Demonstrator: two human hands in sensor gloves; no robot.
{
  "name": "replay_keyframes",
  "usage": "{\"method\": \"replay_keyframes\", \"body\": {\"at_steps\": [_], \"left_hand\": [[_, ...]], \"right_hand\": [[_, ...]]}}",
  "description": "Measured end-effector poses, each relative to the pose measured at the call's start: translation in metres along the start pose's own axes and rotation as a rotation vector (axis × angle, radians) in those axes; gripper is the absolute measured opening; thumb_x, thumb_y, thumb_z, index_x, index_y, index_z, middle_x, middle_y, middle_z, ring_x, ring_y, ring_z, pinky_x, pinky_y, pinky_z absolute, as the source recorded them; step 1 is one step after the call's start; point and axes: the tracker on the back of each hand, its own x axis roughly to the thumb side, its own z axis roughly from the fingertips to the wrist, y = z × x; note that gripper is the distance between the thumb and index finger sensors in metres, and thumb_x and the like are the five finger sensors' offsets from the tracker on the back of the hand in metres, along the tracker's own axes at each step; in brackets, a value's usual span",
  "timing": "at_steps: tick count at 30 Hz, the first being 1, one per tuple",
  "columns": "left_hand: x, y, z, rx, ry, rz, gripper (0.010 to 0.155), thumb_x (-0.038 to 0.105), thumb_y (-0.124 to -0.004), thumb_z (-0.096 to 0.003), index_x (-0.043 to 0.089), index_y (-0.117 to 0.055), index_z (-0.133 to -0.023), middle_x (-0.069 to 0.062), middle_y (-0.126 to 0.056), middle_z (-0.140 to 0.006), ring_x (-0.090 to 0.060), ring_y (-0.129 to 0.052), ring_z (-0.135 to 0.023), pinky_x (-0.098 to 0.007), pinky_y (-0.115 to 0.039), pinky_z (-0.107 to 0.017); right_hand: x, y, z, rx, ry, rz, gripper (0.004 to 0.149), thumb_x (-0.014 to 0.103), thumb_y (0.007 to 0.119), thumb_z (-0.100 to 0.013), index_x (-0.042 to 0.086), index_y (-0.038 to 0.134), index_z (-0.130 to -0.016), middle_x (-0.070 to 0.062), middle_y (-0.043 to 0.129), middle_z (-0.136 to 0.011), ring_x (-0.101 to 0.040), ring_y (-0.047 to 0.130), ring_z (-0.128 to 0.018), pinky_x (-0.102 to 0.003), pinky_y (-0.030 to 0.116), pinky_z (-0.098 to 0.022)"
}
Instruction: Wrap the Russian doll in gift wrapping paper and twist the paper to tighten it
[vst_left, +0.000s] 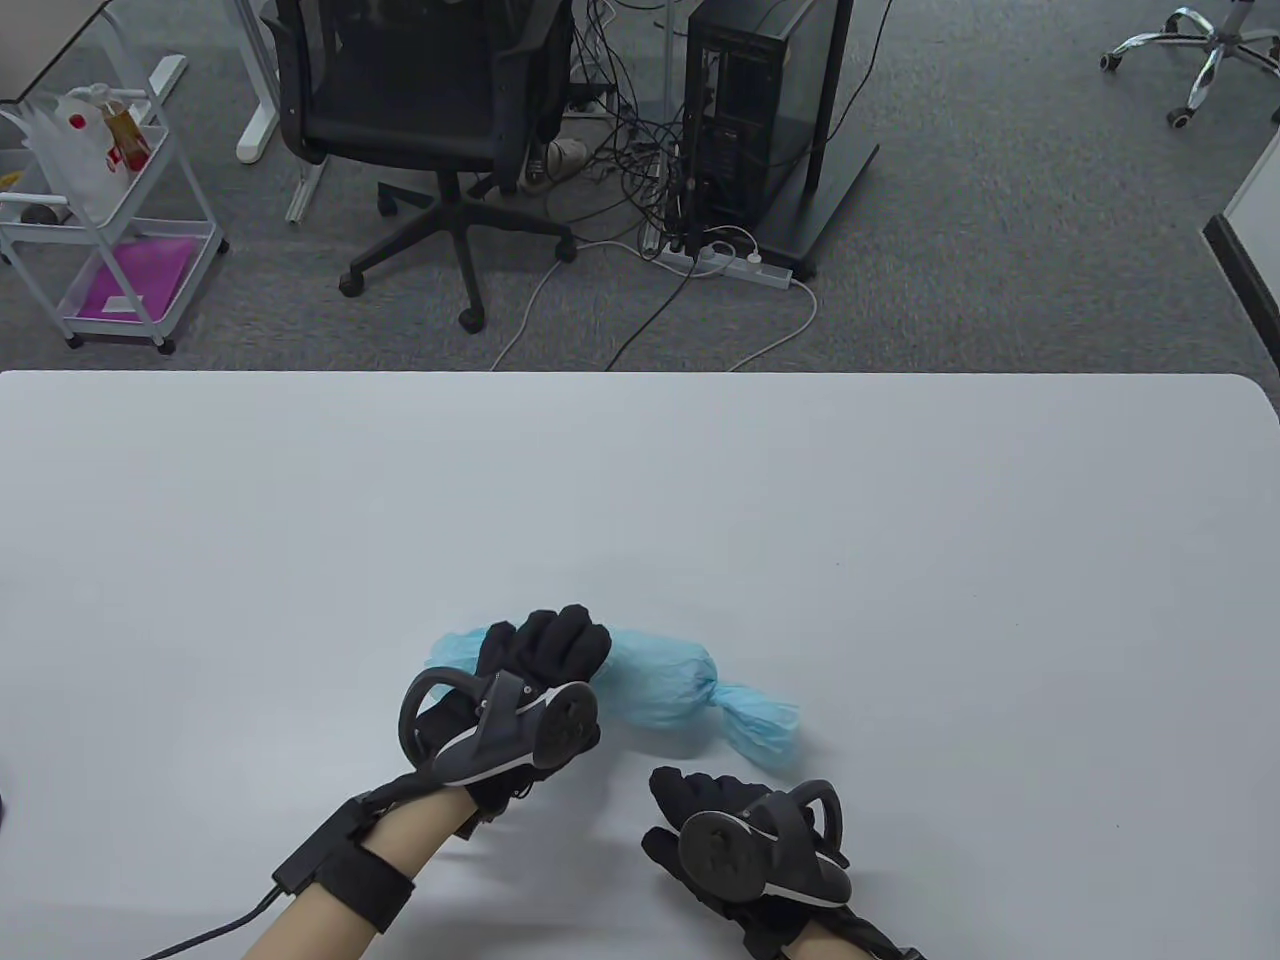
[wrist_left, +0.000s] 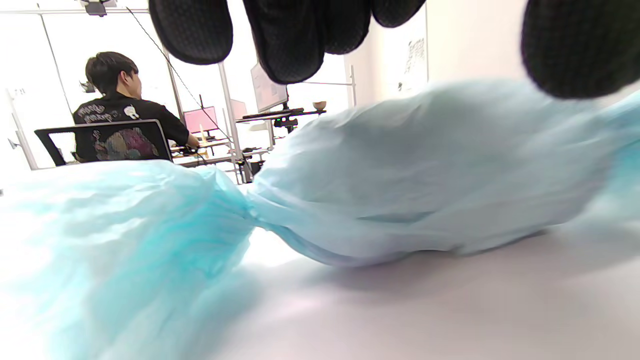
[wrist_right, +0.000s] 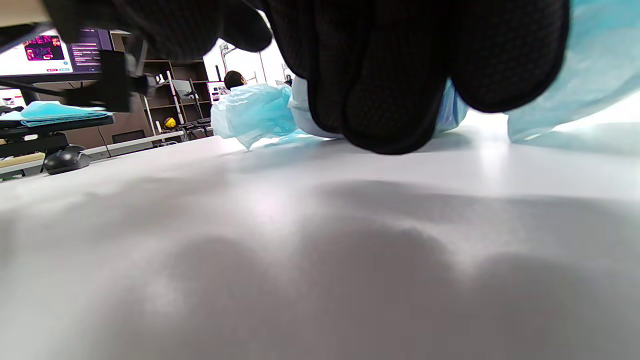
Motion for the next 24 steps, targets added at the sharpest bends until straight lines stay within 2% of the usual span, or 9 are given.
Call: {"method": "replay_keyframes", "body": {"at_steps": [2, 5, 8, 10, 16, 24], "left_hand": [[0.008, -0.003, 0.021, -0.056, -0.026, 0.076, 0.086, 0.072, -0.074, -0.0299, 0.04, -0.042, -0.103, 0.01, -0.049, -0.115, -0.02, -0.071, -0.108, -0.051, -0.066, -0.077], [0.019, -0.018, 0.046, -0.171, -0.057, 0.114, 0.084, 0.073, -0.071, -0.0316, 0.04, -0.043, -0.104, 0.009, -0.049, -0.115, -0.021, -0.071, -0.107, -0.051, -0.066, -0.076], [0.028, -0.039, 0.06, -0.153, -0.073, 0.016, 0.083, 0.073, -0.07, -0.0319, 0.04, -0.044, -0.103, 0.009, -0.05, -0.115, -0.021, -0.072, -0.107, -0.051, -0.068, -0.075], [0.031, -0.043, 0.06, -0.167, -0.085, -0.039, 0.081, 0.072, -0.07, -0.0317, 0.041, -0.047, -0.102, 0.01, -0.052, -0.114, -0.02, -0.073, -0.106, -0.05, -0.069, -0.075], [0.028, -0.044, 0.061, -0.173, -0.074, 0.016, 0.08, 0.072, -0.07, -0.0328, 0.04, -0.046, -0.103, 0.009, -0.051, -0.114, -0.021, -0.073, -0.106, -0.05, -0.069, -0.074], [0.031, -0.049, 0.06, -0.209, -0.091, 0.008, 0.079, 0.071, -0.07, -0.0331, 0.04, -0.047, -0.102, 0.009, -0.052, -0.114, -0.021, -0.073, -0.106, -0.049, -0.069, -0.074]], "right_hand": [[0.0, 0.0, 0.0, 0.005, -0.003, -0.002, 0.061, 0.051, 0.073, -0.048, 0.008, 0.069, -0.092, -0.01, 0.094, -0.078, -0.024, 0.103, -0.052, -0.053, 0.083, -0.043], [0.001, 0.0, 0.0, 0.013, -0.01, -0.01, 0.062, 0.051, 0.073, -0.048, 0.008, 0.069, -0.092, -0.01, 0.093, -0.079, -0.024, 0.103, -0.053, -0.054, 0.083, -0.043], [0.004, 0.001, 0.0, 0.019, -0.023, -0.01, 0.062, 0.051, 0.073, -0.048, 0.008, 0.068, -0.093, -0.01, 0.093, -0.079, -0.025, 0.103, -0.053, -0.054, 0.083, -0.043], [0.007, 0.002, 0.0, 0.024, -0.035, -0.008, 0.062, 0.051, 0.073, -0.048, 0.009, 0.068, -0.093, -0.011, 0.093, -0.08, -0.025, 0.103, -0.053, -0.054, 0.083, -0.043], [0.011, 0.005, 0.0, 0.037, -0.057, 0.009, 0.062, 0.051, 0.073, -0.048, 0.009, 0.068, -0.093, -0.011, 0.093, -0.08, -0.025, 0.103, -0.054, -0.054, 0.083, -0.044], [0.016, 0.006, 0.002, 0.053, -0.092, 0.029, 0.063, 0.051, 0.074, -0.047, 0.008, 0.068, -0.093, -0.012, 0.093, -0.08, -0.025, 0.103, -0.054, -0.055, 0.083, -0.043]]}}
